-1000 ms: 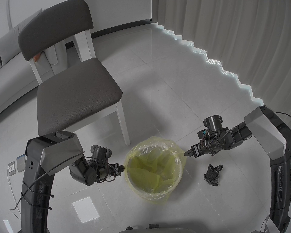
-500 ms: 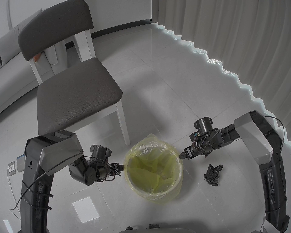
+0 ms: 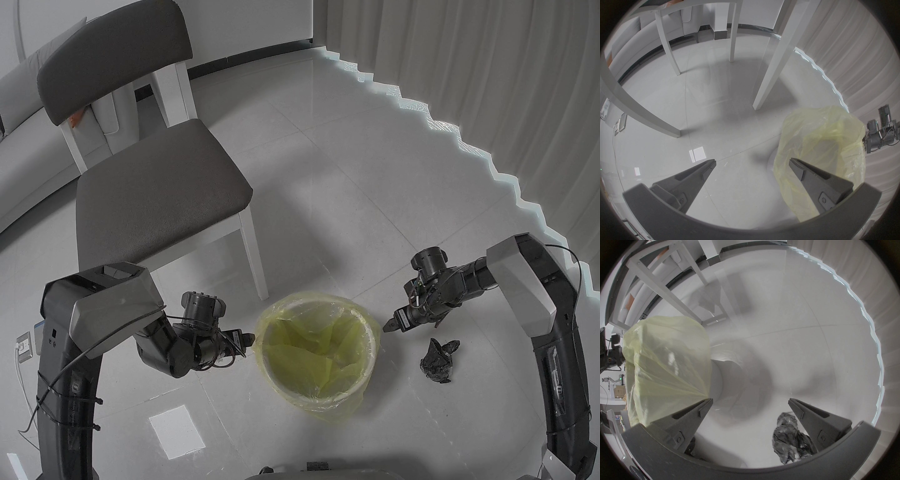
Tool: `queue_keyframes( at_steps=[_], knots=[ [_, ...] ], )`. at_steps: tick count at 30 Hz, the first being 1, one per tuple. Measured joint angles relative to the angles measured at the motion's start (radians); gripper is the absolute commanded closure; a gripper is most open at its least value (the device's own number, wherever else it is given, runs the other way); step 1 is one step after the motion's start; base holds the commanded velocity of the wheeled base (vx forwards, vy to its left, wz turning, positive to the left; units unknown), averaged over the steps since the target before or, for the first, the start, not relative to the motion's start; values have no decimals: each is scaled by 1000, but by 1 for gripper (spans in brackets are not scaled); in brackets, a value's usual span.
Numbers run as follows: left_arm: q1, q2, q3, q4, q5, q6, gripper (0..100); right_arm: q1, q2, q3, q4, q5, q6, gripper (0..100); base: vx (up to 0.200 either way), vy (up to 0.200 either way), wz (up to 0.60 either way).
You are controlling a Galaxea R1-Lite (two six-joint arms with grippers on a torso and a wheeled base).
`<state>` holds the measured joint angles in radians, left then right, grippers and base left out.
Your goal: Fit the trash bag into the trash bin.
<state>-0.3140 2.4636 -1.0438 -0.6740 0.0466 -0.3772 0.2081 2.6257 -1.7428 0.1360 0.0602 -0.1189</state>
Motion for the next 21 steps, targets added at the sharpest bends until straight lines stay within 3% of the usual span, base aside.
queue_keyframes(
  at_steps=[11, 21],
  knots=[
    [7, -65, 62, -17, -7, -8, 0, -95, -69, 133, -4, 0, -19, 0, 0, 0, 0],
    [7, -77, 108, -74, -3, -8, 0, -136, -74, 219, -68, -10, -119, 0, 0, 0, 0]
  ],
)
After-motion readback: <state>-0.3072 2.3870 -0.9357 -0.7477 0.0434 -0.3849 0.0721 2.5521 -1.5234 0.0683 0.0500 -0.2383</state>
